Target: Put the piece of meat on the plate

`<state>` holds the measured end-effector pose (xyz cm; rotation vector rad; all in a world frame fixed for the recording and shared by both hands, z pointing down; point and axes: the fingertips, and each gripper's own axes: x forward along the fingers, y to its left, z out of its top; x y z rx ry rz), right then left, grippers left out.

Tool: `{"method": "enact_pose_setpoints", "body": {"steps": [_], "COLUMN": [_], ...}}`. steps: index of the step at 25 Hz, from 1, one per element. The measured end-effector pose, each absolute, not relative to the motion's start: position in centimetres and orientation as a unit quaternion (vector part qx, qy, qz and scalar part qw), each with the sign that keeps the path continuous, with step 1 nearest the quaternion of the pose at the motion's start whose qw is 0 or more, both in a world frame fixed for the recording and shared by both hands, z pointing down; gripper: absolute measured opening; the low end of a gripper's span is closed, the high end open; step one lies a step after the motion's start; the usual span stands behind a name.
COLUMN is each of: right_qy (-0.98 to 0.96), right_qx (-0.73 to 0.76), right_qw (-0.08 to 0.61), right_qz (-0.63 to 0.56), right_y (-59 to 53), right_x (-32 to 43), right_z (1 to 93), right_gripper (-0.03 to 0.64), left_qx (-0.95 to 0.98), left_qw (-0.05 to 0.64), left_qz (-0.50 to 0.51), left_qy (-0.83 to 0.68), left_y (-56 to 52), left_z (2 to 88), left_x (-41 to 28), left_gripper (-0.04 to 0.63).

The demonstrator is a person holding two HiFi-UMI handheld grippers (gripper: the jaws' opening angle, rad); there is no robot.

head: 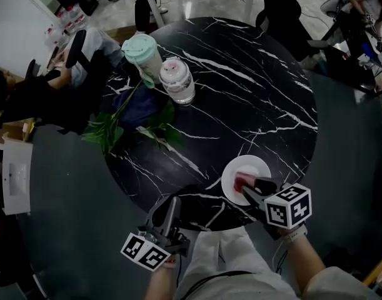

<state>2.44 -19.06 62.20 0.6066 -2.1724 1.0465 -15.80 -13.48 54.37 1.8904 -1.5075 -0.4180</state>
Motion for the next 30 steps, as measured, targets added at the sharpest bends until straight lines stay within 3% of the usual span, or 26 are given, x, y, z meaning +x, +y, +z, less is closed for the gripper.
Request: {"method": "enact_pose_setpoints", "body": {"steps": [8,13,17,30], "right_qy": [-0.832,-0.841,-0.851,-0.876], "right_qx": [0.265,0.301,0.332,0.337], "right_qw": [0.343,0.371,0.338,0.243], "right_qz": [0.347,0.254,0.224,0.243], "right_y": [-19.6,-20.5,-20.9,-16.3], "right_x": [3.1,4.0,4.0,5.2], "right_z": [62.6,62.2,59.7,51.2], "right_gripper": [0.156,0.197,0.23,0.23], "left_qx": [0.732,0.729,0.734,0.777], "left_qw": [0.331,0.334,0.329,0.304], "left_qz": [-0.17,-0.185,-0.187,-0.198], "left_qy": [-0.57,-0.568,-0.564,-0.515], "left_y": [-11.9,-10.4,-9.5,-10.7], "left_z": [53.3,52.8,51.9,47.3], "left_x": [-15.9,-16.3,-16.4,-13.8], "left_gripper": [0.009,0.009,0.009,0.009]}}
